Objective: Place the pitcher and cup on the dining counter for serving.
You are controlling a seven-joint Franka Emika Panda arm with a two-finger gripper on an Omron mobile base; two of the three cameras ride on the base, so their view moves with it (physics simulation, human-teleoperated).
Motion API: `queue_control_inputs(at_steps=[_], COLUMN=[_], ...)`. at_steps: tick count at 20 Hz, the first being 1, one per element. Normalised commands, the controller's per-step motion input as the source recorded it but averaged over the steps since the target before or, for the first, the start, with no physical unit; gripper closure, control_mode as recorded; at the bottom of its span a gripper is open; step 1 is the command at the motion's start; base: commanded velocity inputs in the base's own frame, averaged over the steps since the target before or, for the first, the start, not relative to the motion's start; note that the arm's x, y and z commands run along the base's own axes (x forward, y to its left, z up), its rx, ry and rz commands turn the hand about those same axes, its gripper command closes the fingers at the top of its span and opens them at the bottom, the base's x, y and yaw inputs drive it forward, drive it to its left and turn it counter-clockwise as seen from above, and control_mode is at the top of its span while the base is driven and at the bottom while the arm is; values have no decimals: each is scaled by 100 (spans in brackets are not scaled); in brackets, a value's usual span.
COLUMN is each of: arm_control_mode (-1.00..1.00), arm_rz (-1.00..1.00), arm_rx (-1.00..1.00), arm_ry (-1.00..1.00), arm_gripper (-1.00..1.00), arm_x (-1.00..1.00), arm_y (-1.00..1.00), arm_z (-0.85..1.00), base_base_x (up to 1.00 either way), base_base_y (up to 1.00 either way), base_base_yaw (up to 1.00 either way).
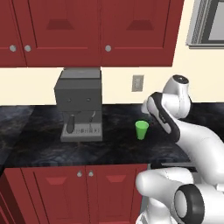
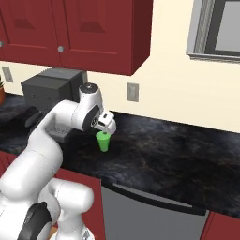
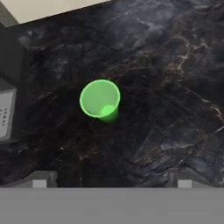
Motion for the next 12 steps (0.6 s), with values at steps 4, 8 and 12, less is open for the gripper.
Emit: queue_control_inputs(at_steps=[4, 8, 12], arm_control_mode=[-100, -100, -100], arm_rz=[0, 0, 0], arm_rx=[-1, -2, 0], arm_ry=[9, 7, 8], arm_gripper=[-100, -100, -100], arm_x=[20, 28, 41], arm_y=[0, 0, 0], arm_z=[-35, -51, -55], base_base_x=[0, 0, 0], base_base_y=[0, 0, 0], base_base_yaw=[0, 0, 0])
